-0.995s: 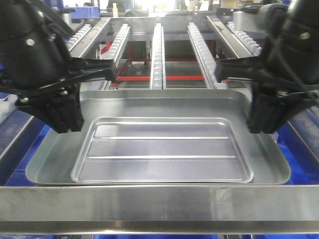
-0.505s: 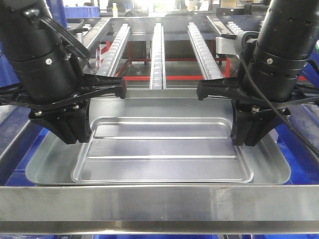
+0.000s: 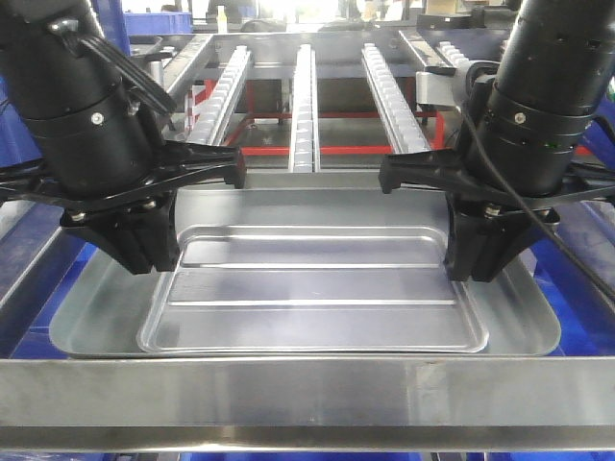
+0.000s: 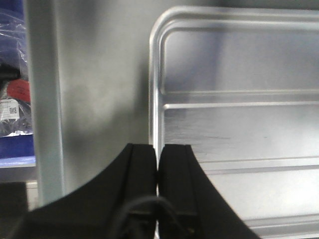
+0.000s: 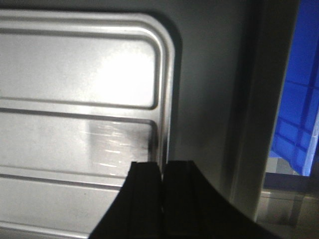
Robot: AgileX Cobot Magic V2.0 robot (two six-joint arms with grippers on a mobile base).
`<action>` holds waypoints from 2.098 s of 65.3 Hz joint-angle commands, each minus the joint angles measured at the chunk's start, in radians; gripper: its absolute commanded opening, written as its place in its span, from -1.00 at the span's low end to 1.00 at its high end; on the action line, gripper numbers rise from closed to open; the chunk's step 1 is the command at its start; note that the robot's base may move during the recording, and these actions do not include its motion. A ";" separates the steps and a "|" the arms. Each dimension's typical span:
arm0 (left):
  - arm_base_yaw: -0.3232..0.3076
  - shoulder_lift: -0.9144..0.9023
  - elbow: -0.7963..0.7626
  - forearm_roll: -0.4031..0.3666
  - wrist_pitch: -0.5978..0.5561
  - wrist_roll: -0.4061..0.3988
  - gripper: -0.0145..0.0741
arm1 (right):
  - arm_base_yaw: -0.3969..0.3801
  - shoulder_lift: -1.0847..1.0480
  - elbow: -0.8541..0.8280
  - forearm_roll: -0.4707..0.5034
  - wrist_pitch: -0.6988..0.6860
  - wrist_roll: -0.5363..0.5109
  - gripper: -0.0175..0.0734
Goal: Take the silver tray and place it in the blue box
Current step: 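Lower both grippers to the tray's side rims, then open both grippers and close them on the tray's side rims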
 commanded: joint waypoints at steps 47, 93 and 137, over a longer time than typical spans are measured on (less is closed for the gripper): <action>-0.007 -0.023 -0.031 0.023 0.003 -0.006 -0.23 | 0.002 -0.043 -0.032 0.000 -0.022 0.001 0.16; -0.007 0.040 -0.031 0.021 -0.046 -0.006 -0.01 | -0.001 -0.009 -0.030 -0.002 -0.062 0.001 0.16; -0.007 0.054 -0.031 0.022 -0.030 -0.006 -0.01 | -0.001 0.019 -0.030 0.000 -0.047 0.001 0.16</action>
